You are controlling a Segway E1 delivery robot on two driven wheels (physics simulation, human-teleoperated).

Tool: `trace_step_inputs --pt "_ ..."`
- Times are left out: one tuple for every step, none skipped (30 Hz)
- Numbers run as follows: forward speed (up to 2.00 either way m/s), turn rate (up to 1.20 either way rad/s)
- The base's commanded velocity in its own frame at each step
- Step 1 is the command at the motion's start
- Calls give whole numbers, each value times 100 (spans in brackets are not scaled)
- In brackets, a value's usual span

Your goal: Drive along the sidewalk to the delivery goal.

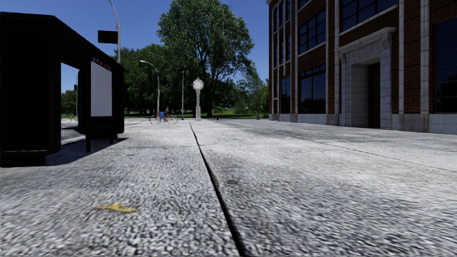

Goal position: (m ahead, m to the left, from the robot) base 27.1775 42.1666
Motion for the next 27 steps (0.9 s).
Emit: trace_step_inputs --pt "200 0" --pt "200 0" --pt "200 0" --pt "200 0" --pt "200 0" --pt "200 0" --pt "200 0" --pt "200 0" --pt "200 0" --pt "200 0" --pt "200 0" --pt "200 0" --pt "200 0" --pt "200 0" --pt "200 0" --pt "200 0" --pt "200 0" --pt "200 0" --pt "200 0" --pt "200 0" --pt "200 0" --pt "200 0" --pt "200 4" --pt "200 10" --pt "200 10" --pt "200 16" --pt "200 19"
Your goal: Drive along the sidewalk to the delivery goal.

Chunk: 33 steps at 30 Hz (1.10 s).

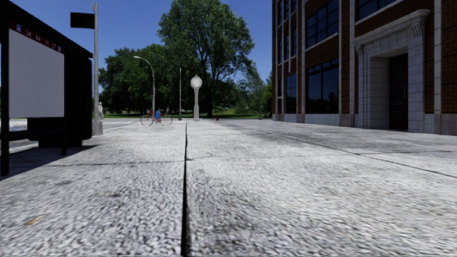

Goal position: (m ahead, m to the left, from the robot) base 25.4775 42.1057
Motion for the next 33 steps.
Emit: trace_step_inputs --pt "200 19" --pt "200 19" --pt "200 19" --pt "200 19" --pt "200 23" --pt "200 25" --pt "200 25" --pt "200 25" --pt "200 25" --pt "200 25" --pt "200 25" --pt "200 25" --pt "200 25" --pt "200 25" --pt "200 25" --pt "200 25" --pt "200 25" --pt "200 25" --pt "200 25" --pt "200 25" --pt "200 25" --pt "200 25" --pt "200 25" --pt "200 25" --pt "200 25" --pt "200 25" --pt "200 25" --pt "200 25" --pt "200 25" --pt "200 25" --pt "200 25" --pt "200 25" --pt "200 25"
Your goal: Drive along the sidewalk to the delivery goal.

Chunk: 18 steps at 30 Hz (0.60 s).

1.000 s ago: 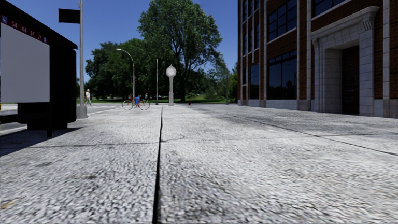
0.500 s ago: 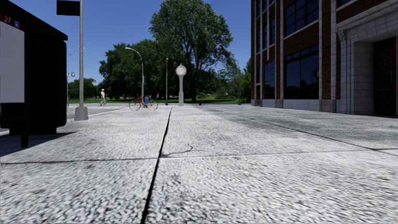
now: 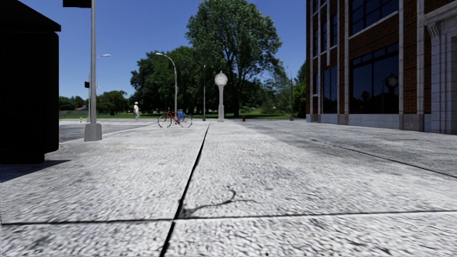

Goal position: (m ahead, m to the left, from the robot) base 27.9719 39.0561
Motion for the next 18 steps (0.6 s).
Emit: trace_step_inputs --pt "200 25" --pt "200 25" --pt "200 25" --pt "200 25" --pt "200 25" --pt "200 25" --pt "200 25" --pt "200 25" --pt "200 25" --pt "200 25" --pt "200 25" --pt "200 25" --pt "200 25" --pt "200 25" --pt "200 25" --pt "200 25" --pt "200 25" --pt "200 25"
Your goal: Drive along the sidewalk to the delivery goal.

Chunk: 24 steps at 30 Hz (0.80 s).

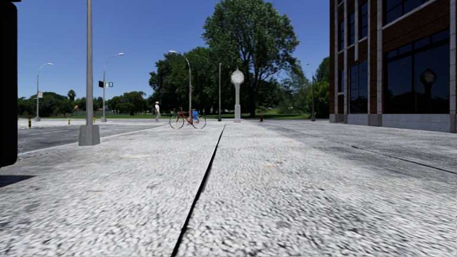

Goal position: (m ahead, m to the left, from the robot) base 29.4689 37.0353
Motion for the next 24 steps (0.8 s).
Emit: trace_step_inputs --pt "200 25" --pt "200 25" --pt "200 25" --pt "200 25" --pt "200 25" --pt "200 25" --pt "200 25" --pt "200 25" --pt "200 0" --pt "200 0" --pt "200 0" --pt "200 0" --pt "200 0" --pt "200 0" --pt "200 0" --pt "200 0" --pt "200 0" --pt "200 0" --pt "200 0" --pt "200 0" --pt "200 0" --pt "200 0" --pt "200 0" --pt "200 0"
